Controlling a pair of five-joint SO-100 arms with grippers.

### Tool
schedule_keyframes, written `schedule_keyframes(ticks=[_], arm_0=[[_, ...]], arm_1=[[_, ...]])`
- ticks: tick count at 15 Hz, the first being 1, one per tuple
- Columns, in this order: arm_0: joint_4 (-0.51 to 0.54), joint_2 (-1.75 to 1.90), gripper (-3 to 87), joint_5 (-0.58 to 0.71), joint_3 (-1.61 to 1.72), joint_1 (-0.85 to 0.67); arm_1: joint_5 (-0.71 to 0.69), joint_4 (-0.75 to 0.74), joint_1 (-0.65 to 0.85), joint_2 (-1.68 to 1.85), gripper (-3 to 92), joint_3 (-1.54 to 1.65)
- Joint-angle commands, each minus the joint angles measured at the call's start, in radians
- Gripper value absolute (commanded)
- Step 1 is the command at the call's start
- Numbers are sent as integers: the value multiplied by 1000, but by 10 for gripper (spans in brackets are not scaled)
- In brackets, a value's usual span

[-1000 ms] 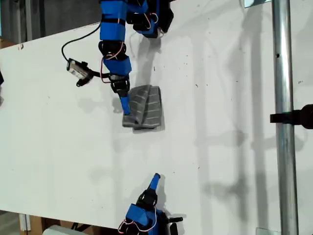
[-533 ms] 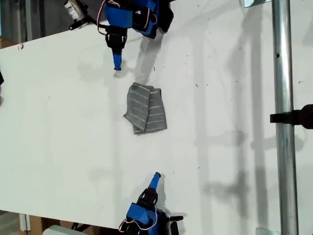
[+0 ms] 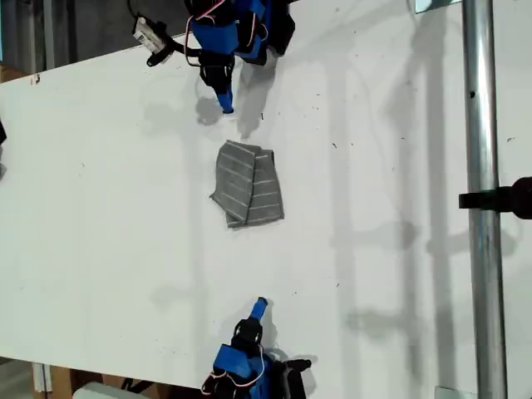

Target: Grasp corners of a towel and fold twice.

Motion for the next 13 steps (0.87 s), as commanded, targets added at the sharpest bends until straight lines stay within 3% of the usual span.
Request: schedule_keyframes(ticks=[1, 2, 3, 4, 8, 13], arm_0=[[112, 3, -21, -38, 6, -41], [112, 5, -21, 172, 6, -40], [112, 5, -23, 281, 6, -28], [112, 5, -23, 313, 6, -28], [112, 5, -23, 313, 6, -31], [112, 5, -23, 313, 6, -31]], arm_1=[[87, 9, 6, 6, -2, 101], [166, 86, 5, 0, 0, 106], [166, 117, -12, 0, 73, 107], [167, 121, -55, 0, 79, 106], [167, 121, -193, 0, 79, 106], [167, 121, -224, 0, 79, 106]])
